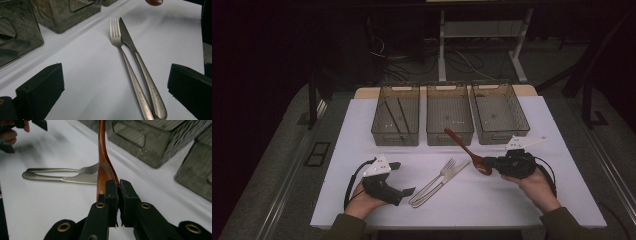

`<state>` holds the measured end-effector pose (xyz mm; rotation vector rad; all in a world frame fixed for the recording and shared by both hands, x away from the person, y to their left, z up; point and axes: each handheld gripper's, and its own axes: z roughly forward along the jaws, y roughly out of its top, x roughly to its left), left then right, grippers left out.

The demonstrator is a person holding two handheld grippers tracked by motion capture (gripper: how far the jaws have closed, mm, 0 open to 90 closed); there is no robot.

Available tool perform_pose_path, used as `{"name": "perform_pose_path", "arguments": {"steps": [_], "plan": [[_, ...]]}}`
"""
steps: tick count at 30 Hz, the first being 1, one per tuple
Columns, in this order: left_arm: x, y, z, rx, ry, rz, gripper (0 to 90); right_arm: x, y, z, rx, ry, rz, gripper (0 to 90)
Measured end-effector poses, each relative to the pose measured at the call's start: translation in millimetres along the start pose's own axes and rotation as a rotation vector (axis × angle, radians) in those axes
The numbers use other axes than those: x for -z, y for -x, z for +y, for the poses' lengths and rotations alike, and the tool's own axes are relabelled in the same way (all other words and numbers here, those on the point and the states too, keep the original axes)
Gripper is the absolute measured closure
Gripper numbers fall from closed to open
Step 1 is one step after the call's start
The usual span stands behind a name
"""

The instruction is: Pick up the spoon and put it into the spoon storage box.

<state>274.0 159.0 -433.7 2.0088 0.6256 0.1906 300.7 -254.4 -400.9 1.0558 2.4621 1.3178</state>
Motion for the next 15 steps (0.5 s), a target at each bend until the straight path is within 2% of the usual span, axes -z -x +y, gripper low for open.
{"name": "perform_pose_path", "arguments": {"steps": [15], "plan": [[0.6, -0.7, 0.0, -0.003, -0.001, 0.001, 0.0, -7.1, 11.1, 18.7, -0.029, 0.026, -0.010, 84.4]]}}
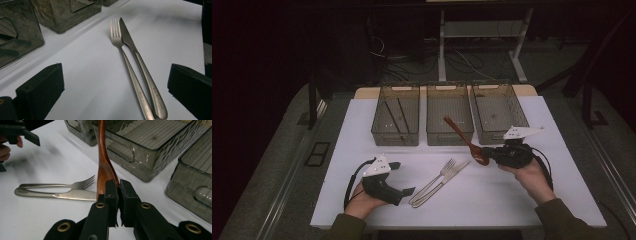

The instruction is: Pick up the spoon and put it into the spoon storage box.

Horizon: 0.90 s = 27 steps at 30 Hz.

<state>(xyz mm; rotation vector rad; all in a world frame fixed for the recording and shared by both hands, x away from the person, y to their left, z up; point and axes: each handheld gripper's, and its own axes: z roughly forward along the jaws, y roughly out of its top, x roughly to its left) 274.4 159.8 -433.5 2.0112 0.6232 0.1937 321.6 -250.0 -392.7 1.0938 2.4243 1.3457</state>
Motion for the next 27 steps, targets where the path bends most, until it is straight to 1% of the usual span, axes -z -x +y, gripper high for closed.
{"name": "perform_pose_path", "arguments": {"steps": [9, 19, 27], "plan": [[-0.4, 0.7, 0.0, 0.003, 0.001, 0.002, 0.0, -7.7, 4.2, 13.2, -0.004, 0.020, -0.011, 84.4], [0.6, 0.5, 0.4, 0.001, 0.006, 0.000, 0.0, -15.7, 9.2, 36.3, -0.004, 0.060, -0.028, 84.4], [0.6, 0.3, 0.4, 0.005, 0.013, -0.002, 0.0, -26.6, 19.6, 59.7, -0.017, 0.077, -0.066, 84.4]]}}
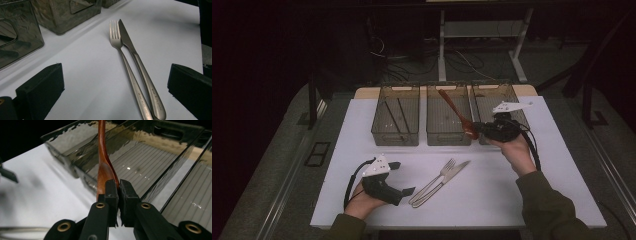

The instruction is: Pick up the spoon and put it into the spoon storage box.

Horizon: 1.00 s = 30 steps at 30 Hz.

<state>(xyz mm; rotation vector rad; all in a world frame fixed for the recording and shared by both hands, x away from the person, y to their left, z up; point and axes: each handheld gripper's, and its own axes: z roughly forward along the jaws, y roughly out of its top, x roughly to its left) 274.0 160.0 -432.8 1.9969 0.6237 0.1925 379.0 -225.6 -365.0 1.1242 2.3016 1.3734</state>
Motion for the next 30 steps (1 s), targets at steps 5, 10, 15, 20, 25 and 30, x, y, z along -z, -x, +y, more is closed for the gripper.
{"name": "perform_pose_path", "arguments": {"steps": [5, 10, 15, 20, 25, 30], "plan": [[0.2, 0.6, 0.4, 0.000, -0.001, -0.002, 0.0, -13.4, 6.6, 13.9, -0.017, -0.004, -0.017, 84.3], [0.3, 0.9, 0.6, 0.001, 0.001, -0.005, 0.0, -31.1, 11.2, 23.2, -0.021, -0.030, -0.044, 84.3], [0.6, 0.8, 0.7, -0.001, 0.002, -0.006, 0.0, -47.6, 16.6, 27.7, -0.030, -0.073, -0.080, 84.3], [0.4, 1.5, 0.8, -0.002, 0.002, -0.008, 0.0, -61.0, 21.4, 26.0, -0.035, -0.130, -0.106, 84.3], [0.1, 1.8, 1.1, -0.002, 0.001, -0.009, 0.0, -66.5, 20.0, 22.9, -0.002, -0.166, -0.123, 84.3], [-0.2, 2.1, 1.1, -0.003, 0.001, -0.010, 0.0, -68.7, 16.3, 20.3, 0.026, -0.202, -0.140, 83.5]]}}
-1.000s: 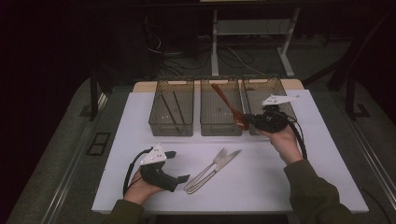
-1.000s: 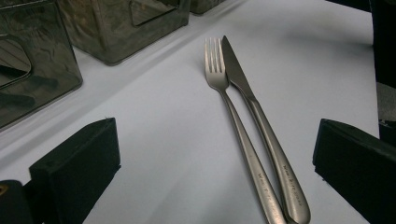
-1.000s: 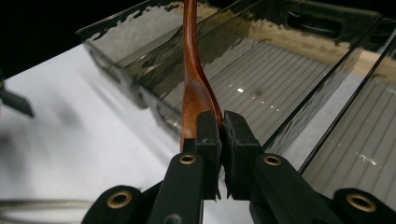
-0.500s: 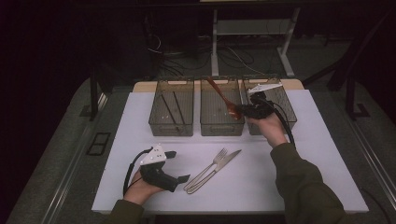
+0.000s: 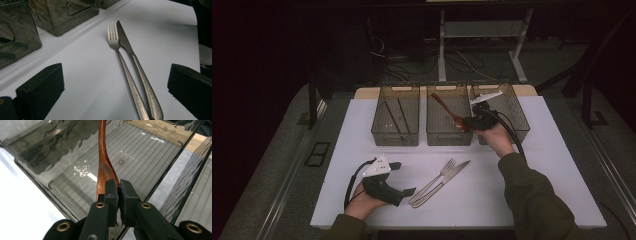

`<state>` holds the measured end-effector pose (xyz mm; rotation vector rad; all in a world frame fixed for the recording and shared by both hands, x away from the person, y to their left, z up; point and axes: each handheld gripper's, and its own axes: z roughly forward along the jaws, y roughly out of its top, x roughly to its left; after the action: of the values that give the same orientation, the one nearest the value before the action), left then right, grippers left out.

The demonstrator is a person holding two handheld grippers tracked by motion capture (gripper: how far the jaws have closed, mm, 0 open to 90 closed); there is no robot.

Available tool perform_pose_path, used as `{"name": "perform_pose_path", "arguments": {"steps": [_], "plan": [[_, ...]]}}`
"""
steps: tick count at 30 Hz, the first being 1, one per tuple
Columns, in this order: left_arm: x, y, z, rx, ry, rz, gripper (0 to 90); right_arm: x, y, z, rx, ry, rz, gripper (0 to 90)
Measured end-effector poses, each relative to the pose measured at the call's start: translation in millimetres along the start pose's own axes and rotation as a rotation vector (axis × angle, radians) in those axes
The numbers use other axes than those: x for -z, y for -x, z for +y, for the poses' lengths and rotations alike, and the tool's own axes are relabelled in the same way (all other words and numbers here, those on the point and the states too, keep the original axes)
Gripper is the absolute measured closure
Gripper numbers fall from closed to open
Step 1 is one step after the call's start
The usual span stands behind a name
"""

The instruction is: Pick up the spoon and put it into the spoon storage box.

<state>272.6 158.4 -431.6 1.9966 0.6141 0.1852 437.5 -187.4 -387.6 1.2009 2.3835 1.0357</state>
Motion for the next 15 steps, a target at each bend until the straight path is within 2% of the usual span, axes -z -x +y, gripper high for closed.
{"name": "perform_pose_path", "arguments": {"steps": [2, 7, 10, 15], "plan": [[0.1, 0.0, 0.0, -0.001, 0.000, 0.000, 0.0, 0.1, -0.9, -0.6, 0.004, 0.004, 0.003, 79.2], [0.3, -0.2, 0.0, 0.000, -0.001, -0.001, 0.0, 7.6, -1.2, -1.3, -0.016, 0.070, 0.015, 68.1], [0.2, 0.1, -0.1, 0.001, 0.000, 0.000, 0.0, 13.4, -0.7, -2.8, -0.045, 0.098, 0.046, 61.0], [-0.4, -0.3, -0.4, 0.003, -0.003, -0.002, 0.0, 25.8, -2.6, -7.3, -0.054, 0.146, 0.089, 51.0]]}}
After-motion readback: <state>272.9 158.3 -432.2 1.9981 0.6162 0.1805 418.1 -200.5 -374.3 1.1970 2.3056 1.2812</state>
